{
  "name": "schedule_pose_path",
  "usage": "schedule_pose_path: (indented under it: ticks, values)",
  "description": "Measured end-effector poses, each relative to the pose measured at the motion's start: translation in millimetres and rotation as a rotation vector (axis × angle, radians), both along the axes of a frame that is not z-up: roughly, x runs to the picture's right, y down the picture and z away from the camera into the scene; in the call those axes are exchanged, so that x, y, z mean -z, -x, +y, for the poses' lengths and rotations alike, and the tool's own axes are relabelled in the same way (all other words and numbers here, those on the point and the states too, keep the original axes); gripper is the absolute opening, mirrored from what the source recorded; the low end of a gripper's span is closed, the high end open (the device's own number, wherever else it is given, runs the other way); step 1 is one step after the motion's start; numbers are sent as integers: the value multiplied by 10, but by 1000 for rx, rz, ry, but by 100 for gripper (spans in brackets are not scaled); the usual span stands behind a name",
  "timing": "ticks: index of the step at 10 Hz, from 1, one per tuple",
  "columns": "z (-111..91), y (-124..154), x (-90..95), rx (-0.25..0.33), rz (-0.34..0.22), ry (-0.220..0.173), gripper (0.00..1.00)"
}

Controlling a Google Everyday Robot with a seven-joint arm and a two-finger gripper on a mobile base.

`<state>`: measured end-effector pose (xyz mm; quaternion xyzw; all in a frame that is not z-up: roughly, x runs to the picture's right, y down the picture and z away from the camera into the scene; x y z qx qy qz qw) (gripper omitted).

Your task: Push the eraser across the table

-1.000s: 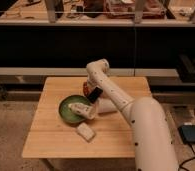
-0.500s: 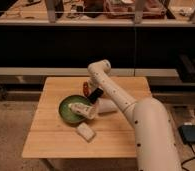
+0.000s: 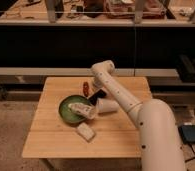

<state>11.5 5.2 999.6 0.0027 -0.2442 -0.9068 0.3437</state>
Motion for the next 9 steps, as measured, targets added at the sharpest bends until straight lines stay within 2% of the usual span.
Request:
schedule_pose_path:
  ticks: [5,9]
  values:
    - [147,-191,99,-1,-2,34,0]
    - [214,-281,218,-2,-19,42,0]
